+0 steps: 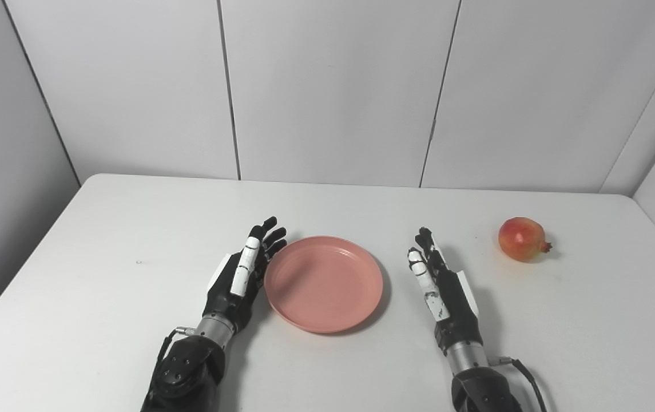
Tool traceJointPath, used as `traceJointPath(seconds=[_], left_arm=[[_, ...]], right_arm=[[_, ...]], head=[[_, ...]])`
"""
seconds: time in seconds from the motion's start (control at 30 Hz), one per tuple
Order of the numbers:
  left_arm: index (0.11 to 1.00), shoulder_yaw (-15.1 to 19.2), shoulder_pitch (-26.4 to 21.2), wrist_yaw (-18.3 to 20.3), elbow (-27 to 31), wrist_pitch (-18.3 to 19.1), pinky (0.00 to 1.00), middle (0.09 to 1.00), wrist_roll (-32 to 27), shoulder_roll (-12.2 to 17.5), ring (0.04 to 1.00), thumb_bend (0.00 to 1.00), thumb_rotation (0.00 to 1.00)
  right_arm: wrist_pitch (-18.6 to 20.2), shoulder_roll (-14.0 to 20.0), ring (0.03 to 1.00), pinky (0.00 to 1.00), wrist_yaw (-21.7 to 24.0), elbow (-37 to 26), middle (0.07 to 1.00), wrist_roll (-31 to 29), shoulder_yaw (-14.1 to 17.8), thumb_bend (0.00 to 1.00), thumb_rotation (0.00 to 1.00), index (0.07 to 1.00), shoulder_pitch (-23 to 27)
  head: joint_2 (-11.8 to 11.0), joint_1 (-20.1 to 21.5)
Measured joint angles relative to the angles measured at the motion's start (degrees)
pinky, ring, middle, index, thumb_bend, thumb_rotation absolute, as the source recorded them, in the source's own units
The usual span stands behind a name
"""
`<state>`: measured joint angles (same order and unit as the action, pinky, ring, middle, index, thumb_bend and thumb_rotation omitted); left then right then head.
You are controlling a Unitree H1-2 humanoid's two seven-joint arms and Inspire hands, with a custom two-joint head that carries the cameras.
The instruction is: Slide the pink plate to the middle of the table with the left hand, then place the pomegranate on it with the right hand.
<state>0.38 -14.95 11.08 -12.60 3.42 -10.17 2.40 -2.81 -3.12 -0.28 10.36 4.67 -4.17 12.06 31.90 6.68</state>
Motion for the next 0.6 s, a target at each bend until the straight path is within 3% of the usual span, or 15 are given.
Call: traceJointPath(seconds=[0.6], left_arm=[[0.869, 0.49, 0.46, 1.29, -0.01, -0.4, 0.86, 0.891, -2.22, 0.25, 0.891, 0.59, 0.91]], right_arm=[[0.1, -0.59, 0.941, 0.94, -0.7, 0.89, 0.967, 1.46, -0.07, 0.46, 0.9, 0.972, 0.58]], head=[[0.44, 2.11]])
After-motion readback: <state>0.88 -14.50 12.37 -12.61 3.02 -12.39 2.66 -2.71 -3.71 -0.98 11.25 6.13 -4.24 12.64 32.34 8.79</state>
